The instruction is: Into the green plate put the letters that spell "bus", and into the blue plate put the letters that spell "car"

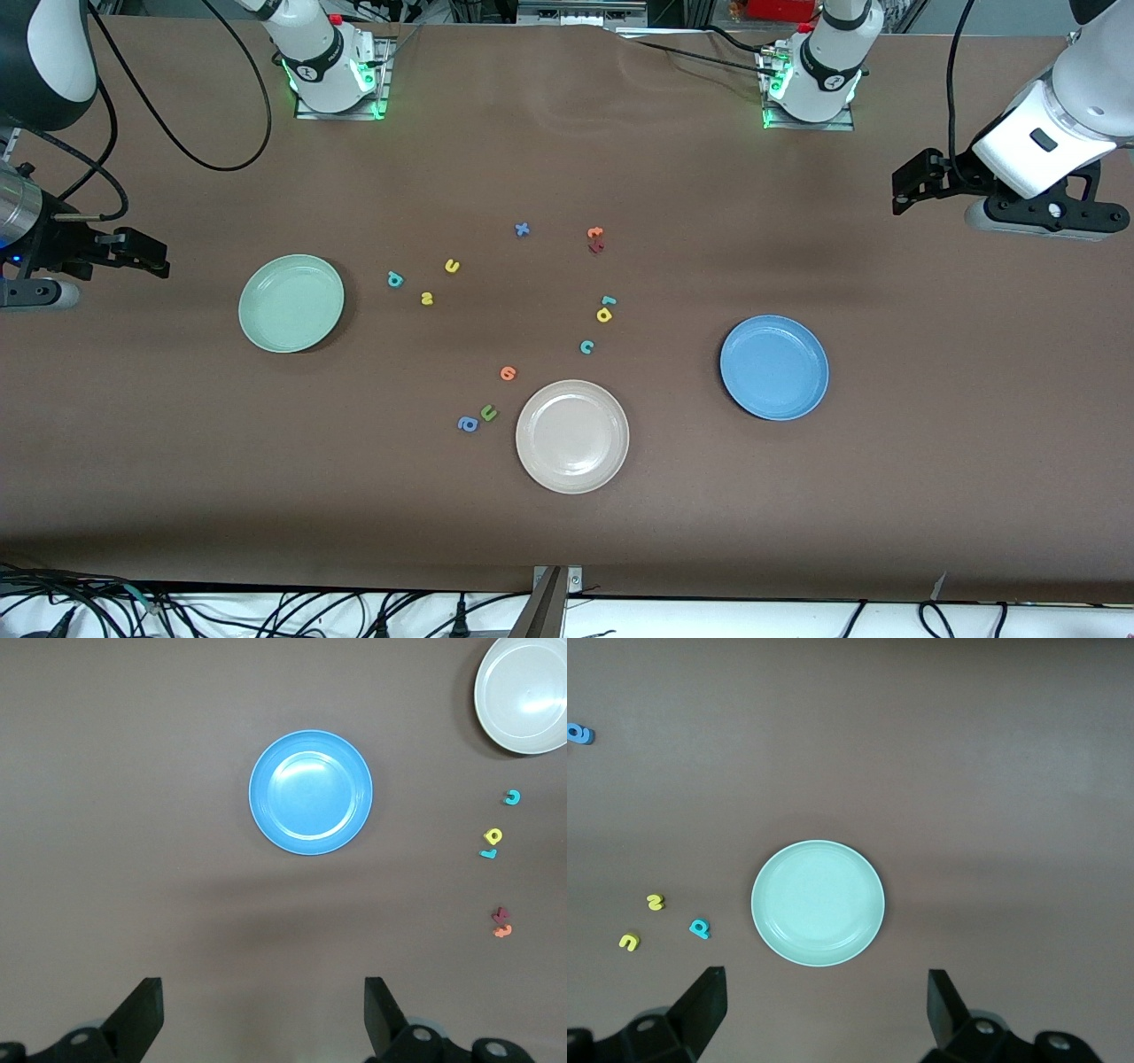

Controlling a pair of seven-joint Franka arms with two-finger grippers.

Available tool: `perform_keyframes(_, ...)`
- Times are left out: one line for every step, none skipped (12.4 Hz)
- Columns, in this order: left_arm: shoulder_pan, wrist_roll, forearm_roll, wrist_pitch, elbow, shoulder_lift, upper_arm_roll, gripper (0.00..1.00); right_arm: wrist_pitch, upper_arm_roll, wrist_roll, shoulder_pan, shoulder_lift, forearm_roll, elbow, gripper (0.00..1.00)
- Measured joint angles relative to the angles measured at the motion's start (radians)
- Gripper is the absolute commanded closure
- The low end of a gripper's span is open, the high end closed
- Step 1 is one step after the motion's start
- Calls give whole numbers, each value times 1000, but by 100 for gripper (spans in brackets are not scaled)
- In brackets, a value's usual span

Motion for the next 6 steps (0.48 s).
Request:
perform_keyframes(0, 0, 0, 0, 0, 0, 0, 0, 0, 0, 0, 0, 0, 0, 0, 0)
perform_keyframes(0, 0, 0, 0, 0, 0, 0, 0, -1, 1, 0, 0, 0, 0, 0, 0)
perform_keyframes(0, 0, 0, 0, 0, 0, 0, 0, -2, 2, 0, 0, 0, 0, 0, 0)
perform_keyframes(0, 0, 0, 0, 0, 0, 0, 0, -7, 3, 3, 0, 0, 0, 0, 0)
perform_keyframes(0, 0, 0, 0, 0, 0, -1, 0, -11, 4, 16, 0, 0, 0, 0, 0)
perform_keyframes(0, 0, 0, 0, 0, 0, -4, 0, -16, 6, 38, 0, 0, 0, -1, 0)
